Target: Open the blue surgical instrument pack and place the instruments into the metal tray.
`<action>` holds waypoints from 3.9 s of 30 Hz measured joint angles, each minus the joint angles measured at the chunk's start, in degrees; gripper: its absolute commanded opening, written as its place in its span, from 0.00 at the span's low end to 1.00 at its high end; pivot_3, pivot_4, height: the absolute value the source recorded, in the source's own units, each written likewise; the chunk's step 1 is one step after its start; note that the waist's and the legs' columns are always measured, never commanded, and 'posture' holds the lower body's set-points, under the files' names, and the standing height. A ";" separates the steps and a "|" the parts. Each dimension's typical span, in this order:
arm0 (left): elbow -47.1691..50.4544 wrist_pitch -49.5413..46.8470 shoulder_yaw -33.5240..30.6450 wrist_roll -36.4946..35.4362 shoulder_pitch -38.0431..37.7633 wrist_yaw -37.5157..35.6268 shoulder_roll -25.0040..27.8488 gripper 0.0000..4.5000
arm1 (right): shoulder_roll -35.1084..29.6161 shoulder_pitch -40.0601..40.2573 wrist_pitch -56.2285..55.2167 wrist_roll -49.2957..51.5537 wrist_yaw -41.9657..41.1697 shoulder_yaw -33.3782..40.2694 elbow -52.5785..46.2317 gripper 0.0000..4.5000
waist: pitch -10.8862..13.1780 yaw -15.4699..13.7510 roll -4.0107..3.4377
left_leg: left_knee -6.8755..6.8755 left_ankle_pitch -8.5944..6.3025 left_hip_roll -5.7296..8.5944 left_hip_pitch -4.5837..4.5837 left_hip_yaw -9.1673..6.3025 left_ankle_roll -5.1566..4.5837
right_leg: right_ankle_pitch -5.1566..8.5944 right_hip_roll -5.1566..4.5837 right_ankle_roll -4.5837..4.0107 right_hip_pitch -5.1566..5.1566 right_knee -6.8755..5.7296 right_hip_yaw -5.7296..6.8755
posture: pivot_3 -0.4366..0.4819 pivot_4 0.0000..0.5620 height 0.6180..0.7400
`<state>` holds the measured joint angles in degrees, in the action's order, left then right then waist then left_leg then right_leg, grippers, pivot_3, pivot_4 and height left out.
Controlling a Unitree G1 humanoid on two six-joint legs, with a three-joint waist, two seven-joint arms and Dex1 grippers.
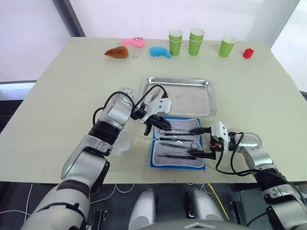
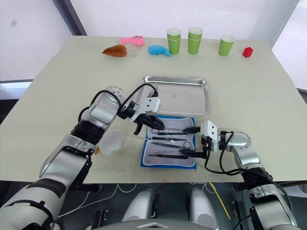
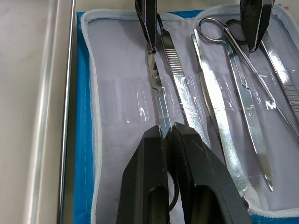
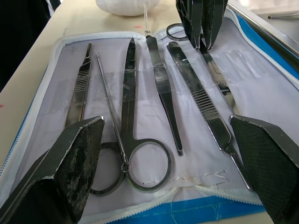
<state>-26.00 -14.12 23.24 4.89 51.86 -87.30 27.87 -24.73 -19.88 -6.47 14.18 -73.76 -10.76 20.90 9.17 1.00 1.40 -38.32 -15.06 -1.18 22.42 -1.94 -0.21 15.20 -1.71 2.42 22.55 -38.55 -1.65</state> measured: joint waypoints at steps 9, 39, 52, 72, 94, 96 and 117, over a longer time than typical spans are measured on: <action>1.90 -1.48 0.56 0.05 0.14 -0.69 1.34 0.01 | 0.16 -0.15 0.00 -0.05 -0.05 0.00 0.16 1.00 | 0.00 0.11 0.00 | 0.00 0.00 -0.01 -0.01 0.00 0.00 | 0.00 0.00 0.00 0.00 -0.01 0.00 | 0.48 0.27 1.00; 2.59 -0.89 3.47 -2.80 1.76 -0.76 4.20 0.14 | 1.17 -0.79 -0.20 -0.34 0.17 -0.04 0.93 1.00 | 0.00 0.93 0.00 | -0.01 0.00 -0.01 -0.04 0.01 0.00 | 0.00 0.00 0.00 0.00 -0.10 -0.02 | 0.48 0.27 1.00; 4.77 -0.66 0.35 -3.57 -5.04 4.45 4.41 0.14 | 1.26 -0.74 -0.41 -0.40 0.16 -0.04 1.04 1.00 | 0.00 0.99 0.00 | -0.01 0.00 -0.01 -0.08 -0.02 0.00 | 0.00 -0.01 0.00 0.00 -0.14 -0.06 | 0.48 0.27 1.00; 4.97 0.94 -0.27 -3.80 -7.57 8.27 4.47 0.14 | 1.35 -0.67 -0.40 -0.41 0.29 -0.03 1.06 1.00 | -0.01 0.98 0.01 | -0.01 0.00 -0.01 -0.18 -0.01 0.00 | 0.00 -0.01 -0.01 -0.04 -0.18 -0.13 | 0.48 0.27 1.00; 1.53 0.77 0.64 -3.05 -4.84 6.04 3.46 0.00 | 1.43 -0.44 -0.31 -0.43 0.57 -0.01 1.17 1.00 | -0.05 0.99 0.00 | 0.03 0.00 -0.01 -0.45 0.05 0.00 | 0.01 0.00 -0.01 -0.38 -0.05 -0.08 | 0.48 0.27 1.00; 0.78 0.75 0.89 -2.79 -4.24 5.67 3.13 0.00 | 1.42 -0.45 -0.31 -0.44 0.57 -0.01 1.17 1.00 | -0.05 0.98 0.00 | 0.03 0.00 -0.01 -0.45 0.05 0.00 | 0.01 0.00 -0.01 -0.38 -0.05 -0.07 | 0.48 0.27 1.00; -5.26 -0.13 2.44 -0.16 2.87 0.56 -0.05 0.00 | 1.72 -0.48 -0.43 -0.47 0.62 0.05 1.33 1.00 | -0.06 1.06 0.02 | 0.03 0.00 -0.01 -0.44 0.00 -0.01 | 0.02 0.01 -0.01 -0.41 -0.01 -0.02 | 0.48 0.27 1.00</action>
<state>-31.26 -14.25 25.68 4.73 54.73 -86.74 27.82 -23.01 -20.36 -6.90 13.71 -73.14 -10.71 22.22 9.11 2.06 1.42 -38.29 -15.07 -1.19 21.98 -1.94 -0.21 15.22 -1.70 2.41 22.13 -38.56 -1.66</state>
